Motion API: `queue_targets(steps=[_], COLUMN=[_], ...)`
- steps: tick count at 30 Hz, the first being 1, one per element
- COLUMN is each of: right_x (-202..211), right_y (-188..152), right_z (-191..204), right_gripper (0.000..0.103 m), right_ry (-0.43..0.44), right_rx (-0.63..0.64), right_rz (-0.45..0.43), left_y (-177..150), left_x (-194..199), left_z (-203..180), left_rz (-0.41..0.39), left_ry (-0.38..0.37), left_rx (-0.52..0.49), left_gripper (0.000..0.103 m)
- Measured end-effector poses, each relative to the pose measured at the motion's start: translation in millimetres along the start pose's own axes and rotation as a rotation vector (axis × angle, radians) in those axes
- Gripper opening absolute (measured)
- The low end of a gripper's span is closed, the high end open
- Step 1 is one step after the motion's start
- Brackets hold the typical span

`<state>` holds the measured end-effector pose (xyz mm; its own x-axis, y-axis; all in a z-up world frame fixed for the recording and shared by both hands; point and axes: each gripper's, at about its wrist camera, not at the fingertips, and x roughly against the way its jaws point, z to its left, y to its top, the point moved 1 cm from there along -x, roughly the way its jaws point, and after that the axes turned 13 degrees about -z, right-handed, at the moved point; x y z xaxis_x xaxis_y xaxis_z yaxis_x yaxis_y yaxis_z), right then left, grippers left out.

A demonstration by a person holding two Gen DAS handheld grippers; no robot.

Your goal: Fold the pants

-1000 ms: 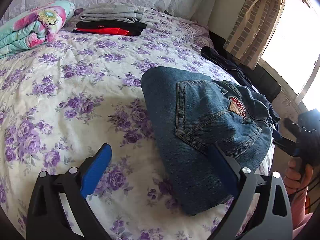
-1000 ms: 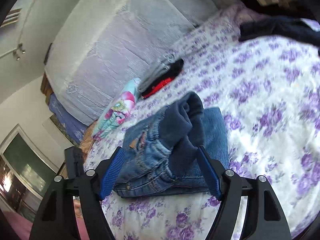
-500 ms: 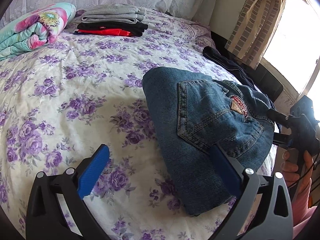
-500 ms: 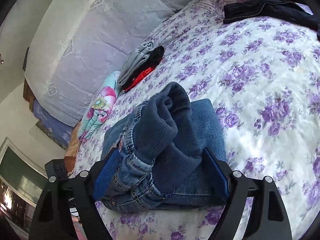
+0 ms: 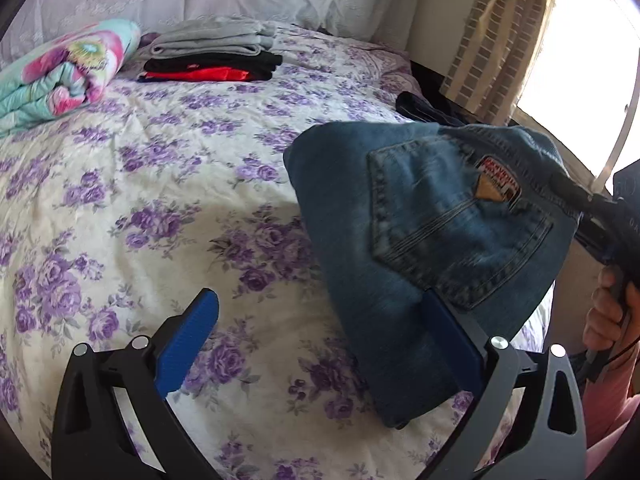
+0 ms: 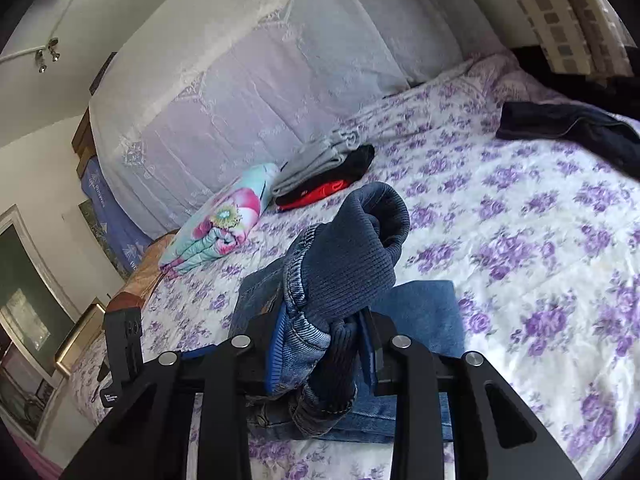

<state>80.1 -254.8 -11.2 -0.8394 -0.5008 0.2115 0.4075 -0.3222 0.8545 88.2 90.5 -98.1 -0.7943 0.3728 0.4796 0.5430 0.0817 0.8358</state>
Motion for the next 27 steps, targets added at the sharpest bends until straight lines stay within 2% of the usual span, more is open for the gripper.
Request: queue_targets(steps=[4,6,8,9,13,15,16,18,20,22,24,25,27], right_x=[-11.7,-12.5,-6.4,-1.8,31.9,36.5,32.1,15.1,-17.3,-60.9,-107.4,-132.7,-176.1], right_y=[-31.7,-43.1,-42.2,-38.4,-2.3,15.5,24.3,34.8,44.6,52.5,50.7,45.4,25.7], right_z=[-46.0,-62.0,-64.6,-62.8,-31.5,-9.5,5.1,25.4,43.1,58.1,68.2,70.7,68.3], right_gripper=[0.034,0.051,0.062,0.062,0.062,0.062,0.062,0.057,0.048,0.042,0.040,0.040,0.039], right_ry=[-0.088,-0.094,-0.099,-0.097,-0.121,-0.052,0.024,0.132,0.250,0.360,0.408,0.436,0.428], right_rx=[-0.093,-0.130,-0.146,-0.135,0.032,0.088,0.110,0.121,0.105,0.084,0.060,0.033,-0.036], right_rz=[0.069,0.082,0.096,0.097,-0.034,-0.081,-0.090,-0.072,0.007,0.128,0.274,0.368,0.529], left_y=[-2.4,-2.3,-2.4,-1.4,13.5,28.5,34.5,46.2,47.2,35.4,23.0,16.3,7.2], left_x=[-2.5,-3.1,-1.8,-0.4,12.2,17.9,18.0,12.5,-1.0,-15.4,-21.6,-22.4,-19.1], left_z=[-10.7,-12.0,-11.2,-11.2,-25.9,-43.7,-50.7,-70.3,-86.1,-96.9,-102.2,-105.1,-111.7], left_rz=[0.001,0.005,0.008,0.008,-0.034,-0.080,-0.091,-0.104,-0.072,-0.006,0.022,0.010,-0.015], left_ry=[0.017,0.012,0.010,0.010,0.048,0.005,-0.026,-0.111,-0.147,-0.175,-0.178,-0.153,-0.130], left_rx=[-0.059,-0.064,-0.061,-0.058,-0.122,-0.160,-0.169,-0.195,-0.225,-0.239,-0.240,-0.261,-0.295], left_gripper=[0.099,0.099,0.099,0.099,0.098,0.098,0.098,0.098,0.098,0.098,0.098,0.098,0.098])
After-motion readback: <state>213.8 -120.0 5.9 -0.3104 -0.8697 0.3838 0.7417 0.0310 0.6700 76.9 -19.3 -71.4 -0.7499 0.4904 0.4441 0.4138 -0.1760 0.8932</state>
